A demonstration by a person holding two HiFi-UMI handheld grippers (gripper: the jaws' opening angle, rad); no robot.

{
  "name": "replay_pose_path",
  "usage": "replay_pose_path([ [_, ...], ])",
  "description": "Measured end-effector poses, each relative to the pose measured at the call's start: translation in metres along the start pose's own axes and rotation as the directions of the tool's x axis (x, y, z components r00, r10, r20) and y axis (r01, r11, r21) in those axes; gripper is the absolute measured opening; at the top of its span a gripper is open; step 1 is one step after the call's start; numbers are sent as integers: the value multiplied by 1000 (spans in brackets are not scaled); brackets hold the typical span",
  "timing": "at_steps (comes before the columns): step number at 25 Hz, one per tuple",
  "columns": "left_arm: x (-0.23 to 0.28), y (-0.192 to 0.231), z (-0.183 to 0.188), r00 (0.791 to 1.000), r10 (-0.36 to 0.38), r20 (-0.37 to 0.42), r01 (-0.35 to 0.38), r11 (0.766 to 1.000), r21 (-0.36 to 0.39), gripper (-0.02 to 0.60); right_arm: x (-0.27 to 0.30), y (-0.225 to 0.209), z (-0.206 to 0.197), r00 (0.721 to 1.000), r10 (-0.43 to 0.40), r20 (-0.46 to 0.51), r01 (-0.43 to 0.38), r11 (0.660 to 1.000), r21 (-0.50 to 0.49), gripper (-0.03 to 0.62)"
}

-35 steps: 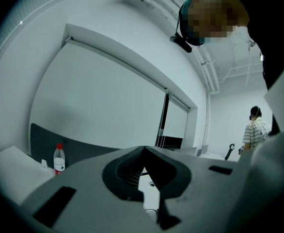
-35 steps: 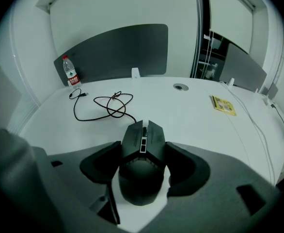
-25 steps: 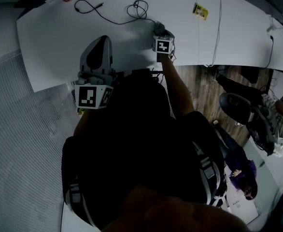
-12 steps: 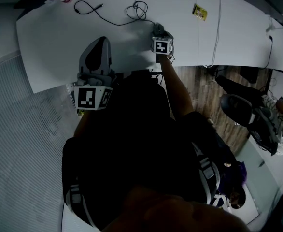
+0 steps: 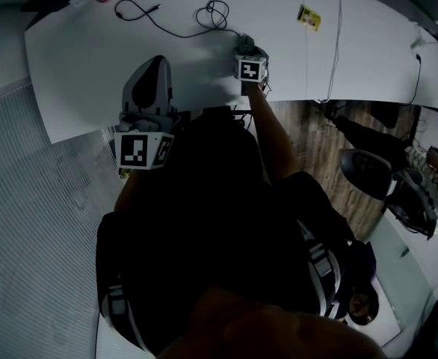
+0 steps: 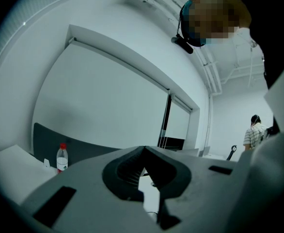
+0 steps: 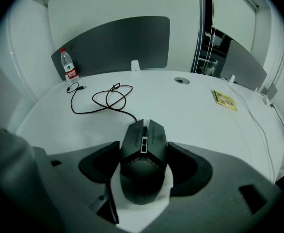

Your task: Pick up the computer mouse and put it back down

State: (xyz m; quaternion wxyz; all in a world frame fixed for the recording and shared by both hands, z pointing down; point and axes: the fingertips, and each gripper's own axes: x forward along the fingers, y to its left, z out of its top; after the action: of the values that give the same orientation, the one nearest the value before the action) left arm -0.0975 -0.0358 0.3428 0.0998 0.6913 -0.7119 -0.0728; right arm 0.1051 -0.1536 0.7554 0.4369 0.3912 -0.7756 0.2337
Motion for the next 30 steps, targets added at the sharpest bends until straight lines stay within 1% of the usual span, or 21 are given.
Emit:
replay_pose_path([
  [8, -4, 0, 2, 1000, -6, 9, 6, 1000, -4, 2, -11, 1, 3, 1000, 7, 17, -7, 1000, 19, 295],
  [10, -5, -1, 3, 1000, -9, 11, 9, 1000, -6, 2, -14, 1, 6, 999, 10, 34, -11, 1000, 23, 295],
  [16, -8, -3, 5, 1000, -22, 19, 23, 1000, -10, 2, -30, -4, 11, 999, -12, 43, 10, 999, 44, 295],
  [19, -10, -5, 7, 999, -31, 26, 31, 999, -10, 2, -40, -7, 21, 996, -20, 83, 15, 998, 56, 293],
  [22, -11, -6, 10, 999, -36, 32, 37, 999, -8, 2, -52, -8, 33, 990, -19, 139, 9, 997, 72, 241],
  [27, -18, -8, 15, 998, -46, 42, 47, 999, -3, 2, -72, -1, 42, 981, -8, 192, -10, 995, 96, 146],
  [30, -21, -10, 17, 998, -51, 46, 51, 999, -1, 2, -84, -4, 45, 975, -35, 218, 11, 994, 110, 83],
])
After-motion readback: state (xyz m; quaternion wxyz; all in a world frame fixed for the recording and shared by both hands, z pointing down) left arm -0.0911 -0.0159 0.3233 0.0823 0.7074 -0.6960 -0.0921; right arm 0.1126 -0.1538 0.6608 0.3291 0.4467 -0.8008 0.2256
